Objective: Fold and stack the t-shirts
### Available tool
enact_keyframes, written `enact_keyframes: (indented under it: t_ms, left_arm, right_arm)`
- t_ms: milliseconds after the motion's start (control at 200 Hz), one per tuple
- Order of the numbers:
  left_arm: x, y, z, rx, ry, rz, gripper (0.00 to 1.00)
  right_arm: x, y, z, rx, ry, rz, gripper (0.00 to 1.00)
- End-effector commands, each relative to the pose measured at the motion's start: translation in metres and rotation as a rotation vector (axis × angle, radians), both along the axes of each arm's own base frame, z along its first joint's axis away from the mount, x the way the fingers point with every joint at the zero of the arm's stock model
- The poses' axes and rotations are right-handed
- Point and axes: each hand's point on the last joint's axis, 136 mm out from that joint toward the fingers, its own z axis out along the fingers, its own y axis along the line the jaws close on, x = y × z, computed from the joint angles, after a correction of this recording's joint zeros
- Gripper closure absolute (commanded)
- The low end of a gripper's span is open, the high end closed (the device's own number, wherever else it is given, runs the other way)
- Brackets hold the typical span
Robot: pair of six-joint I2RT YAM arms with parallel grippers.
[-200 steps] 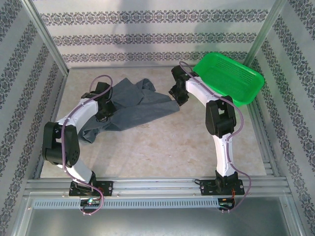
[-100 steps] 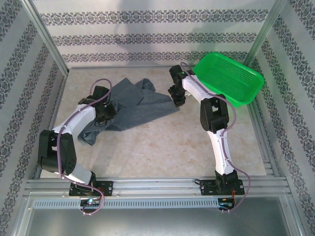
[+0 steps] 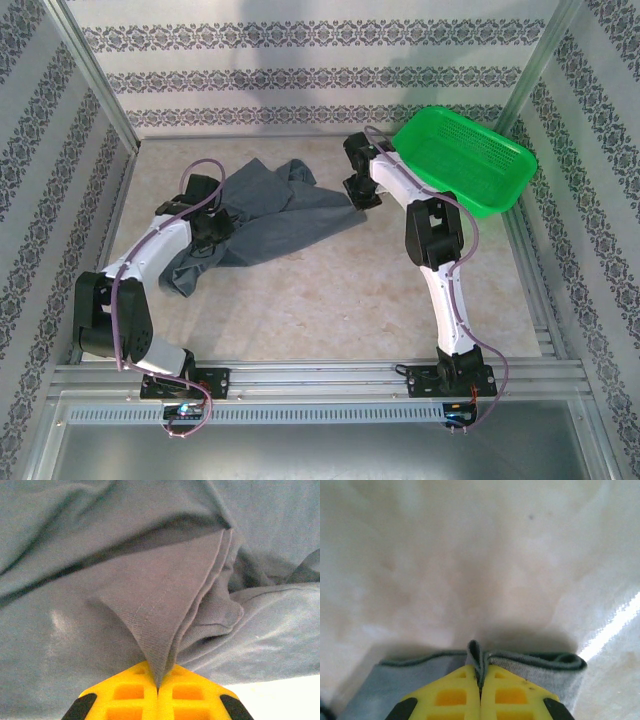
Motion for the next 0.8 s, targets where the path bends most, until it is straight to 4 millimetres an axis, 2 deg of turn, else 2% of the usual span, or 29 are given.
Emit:
enact_keyframes:
  t_ms: [0, 120, 240, 320, 390, 450, 495, 540, 570, 620, 649, 679, 694, 799]
  left_arm:
    - [0.035, 0.017, 0.029, -0.015, -0.11, 0.073, 1.0]
    - [0.08, 0.032, 0.058, -0.046, -0.201, 0.117, 1.0]
    - [0.133, 0.038, 0.11, -0.057, -0.326, 0.109, 1.0]
    - [0.158, 0.042, 0.147, -0.066, -0.409, 0.114, 1.0]
    - [0.172, 0.044, 0.185, -0.075, -0.494, 0.106, 1.0]
    - [0.176, 0.041, 0.215, -0.08, -0.564, 0.087, 1.0]
    - [0.175, 0.037, 0.231, -0.09, -0.603, 0.072, 1.0]
    - [0.17, 0.031, 0.239, -0.1, -0.624, 0.054, 1.0]
    - [0.164, 0.026, 0.24, -0.108, -0.626, 0.041, 1.0]
    - [0.152, 0.016, 0.232, -0.126, -0.61, 0.013, 1.0]
    - [0.143, 0.007, 0.223, -0.137, -0.593, -0.011, 1.0]
    - [0.132, -0.002, 0.206, -0.145, -0.554, -0.033, 1.0]
    - [0.124, -0.006, 0.198, -0.146, -0.538, -0.043, 1.0]
    - [0.064, -0.029, 0.122, -0.138, -0.354, -0.109, 0.99]
  right_arm:
    - [0.033, -0.015, 0.076, -0.057, -0.22, 0.067, 1.0]
    - [0.065, -0.018, 0.121, -0.045, -0.367, 0.116, 1.0]
    - [0.094, -0.026, 0.17, -0.013, -0.524, 0.131, 1.0]
    - [0.105, -0.037, 0.208, -0.012, -0.629, 0.131, 1.0]
    - [0.108, -0.048, 0.24, -0.025, -0.709, 0.137, 1.0]
    - [0.103, -0.059, 0.266, -0.052, -0.762, 0.141, 1.0]
    - [0.097, -0.066, 0.28, -0.079, -0.783, 0.148, 1.0]
    - [0.088, -0.071, 0.286, -0.107, -0.781, 0.162, 1.0]
    - [0.08, -0.074, 0.29, -0.125, -0.778, 0.17, 1.0]
    - [0.065, -0.08, 0.283, -0.157, -0.741, 0.179, 1.0]
    - [0.054, -0.084, 0.272, -0.176, -0.702, 0.18, 1.0]
    - [0.044, -0.087, 0.257, -0.192, -0.663, 0.182, 1.0]
    - [0.038, -0.089, 0.259, -0.197, -0.667, 0.18, 1.0]
    - [-0.011, -0.104, 0.187, -0.23, -0.5, 0.189, 1.0]
